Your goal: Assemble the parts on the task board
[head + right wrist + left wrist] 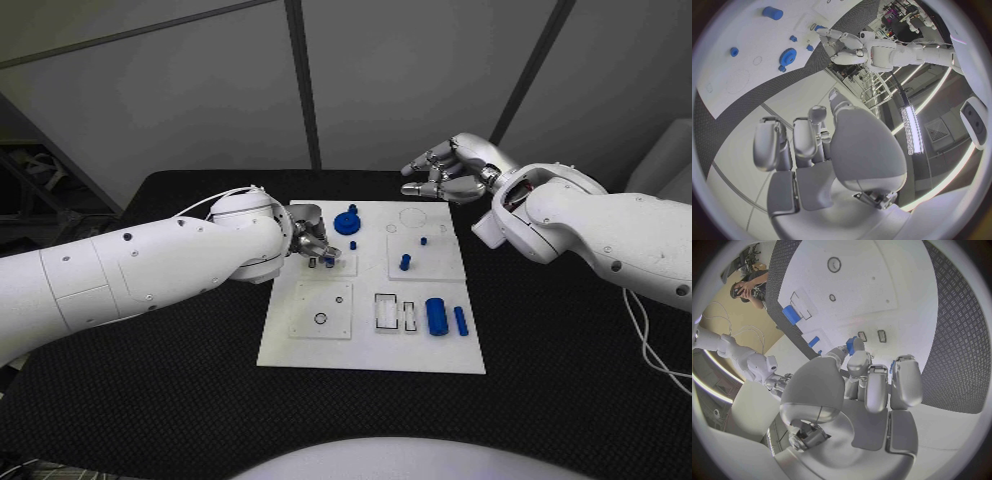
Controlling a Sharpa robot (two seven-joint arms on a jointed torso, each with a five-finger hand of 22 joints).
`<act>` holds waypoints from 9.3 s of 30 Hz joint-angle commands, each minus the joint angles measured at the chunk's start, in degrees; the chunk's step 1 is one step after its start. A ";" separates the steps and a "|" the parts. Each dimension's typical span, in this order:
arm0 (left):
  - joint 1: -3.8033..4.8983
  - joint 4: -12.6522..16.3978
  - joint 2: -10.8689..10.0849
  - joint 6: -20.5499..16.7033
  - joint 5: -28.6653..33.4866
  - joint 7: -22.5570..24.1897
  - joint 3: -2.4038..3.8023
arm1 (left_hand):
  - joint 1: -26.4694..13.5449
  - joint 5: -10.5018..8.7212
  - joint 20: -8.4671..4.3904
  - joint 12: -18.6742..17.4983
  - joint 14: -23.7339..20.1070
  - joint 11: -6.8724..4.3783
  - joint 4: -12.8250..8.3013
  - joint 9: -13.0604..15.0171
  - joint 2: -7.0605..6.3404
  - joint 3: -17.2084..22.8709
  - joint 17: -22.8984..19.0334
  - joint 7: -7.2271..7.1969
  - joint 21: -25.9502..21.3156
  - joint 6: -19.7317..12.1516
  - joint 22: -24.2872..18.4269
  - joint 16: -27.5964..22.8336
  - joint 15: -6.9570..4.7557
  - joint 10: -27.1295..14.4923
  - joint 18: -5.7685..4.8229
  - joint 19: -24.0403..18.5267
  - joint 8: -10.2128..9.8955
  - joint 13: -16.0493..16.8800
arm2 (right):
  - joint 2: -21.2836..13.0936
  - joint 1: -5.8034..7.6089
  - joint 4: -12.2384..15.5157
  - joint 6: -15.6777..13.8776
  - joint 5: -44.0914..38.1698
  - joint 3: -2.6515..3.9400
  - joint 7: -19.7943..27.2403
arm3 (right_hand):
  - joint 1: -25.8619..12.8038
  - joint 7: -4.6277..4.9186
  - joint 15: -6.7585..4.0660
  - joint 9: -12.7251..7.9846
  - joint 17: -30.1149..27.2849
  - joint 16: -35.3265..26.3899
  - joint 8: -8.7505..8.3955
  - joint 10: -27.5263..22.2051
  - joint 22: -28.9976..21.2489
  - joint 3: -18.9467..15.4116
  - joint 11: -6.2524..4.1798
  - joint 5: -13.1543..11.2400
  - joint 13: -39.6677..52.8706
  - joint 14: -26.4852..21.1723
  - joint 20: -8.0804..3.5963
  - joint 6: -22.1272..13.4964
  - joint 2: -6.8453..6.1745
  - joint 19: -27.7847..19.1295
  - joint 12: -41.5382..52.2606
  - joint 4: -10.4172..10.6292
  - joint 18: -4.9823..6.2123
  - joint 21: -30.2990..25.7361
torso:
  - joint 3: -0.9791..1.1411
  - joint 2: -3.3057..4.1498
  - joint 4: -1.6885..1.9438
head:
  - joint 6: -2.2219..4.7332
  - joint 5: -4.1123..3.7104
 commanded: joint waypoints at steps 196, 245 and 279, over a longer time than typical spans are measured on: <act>-1.42 -6.45 4.12 9.20 0.40 0.94 0.03 | -1.12 6.09 -0.57 4.05 5.22 -1.00 -9.92 2.77 -3.29 13.97 11.60 -1.32 1.08 5.59 3.09 3.33 -0.98 4.61 -0.52 1.37 -3.10 4.20 | 0.06 0.10 0.07 0.23 -0.21 0.02 0.59 | -0.44 0.03 0.09 -0.07 0.06 -0.46 -0.33 0.56 2.32 -0.36 0.02 0.24 -0.07 0.76 0.03 0.37 0.17 0.58 0.31 0.29 0.17 0.21 | 0.03 0.06 -0.08 | -2.19 0.36; -1.40 -9.10 4.66 5.81 2.44 0.62 0.08 | -8.96 -19.06 -0.86 3.77 5.10 -1.21 4.38 3.21 -4.09 4.46 11.08 -1.85 0.16 7.28 2.66 3.06 -1.39 4.62 -0.29 0.86 -4.31 4.56 | 0.05 0.09 -0.13 0.10 -0.21 0.02 0.49 | -1.30 0.05 0.10 -0.10 -0.18 -0.84 -0.37 0.41 2.09 -0.67 0.06 0.24 -0.41 0.75 0.02 0.35 0.23 0.54 0.13 0.85 0.22 -0.10 | 0.01 0.06 -0.05 | -1.72 0.11; -1.40 -8.64 3.83 6.68 2.45 0.17 2.78 | -8.08 -19.28 -0.93 3.97 5.13 -1.25 7.31 3.43 -4.71 2.69 11.21 -1.88 0.11 7.52 2.79 3.17 -1.44 4.63 -0.30 0.91 -4.36 4.67 | -0.04 0.09 -0.14 0.29 -0.21 0.02 0.32 | -1.72 0.05 0.11 -0.10 -0.09 -0.84 -0.37 0.44 2.13 -0.79 0.07 0.24 -0.41 0.79 0.02 0.36 0.28 0.59 0.22 1.15 0.21 -0.10 | 0.04 0.10 -0.08 | -1.83 0.44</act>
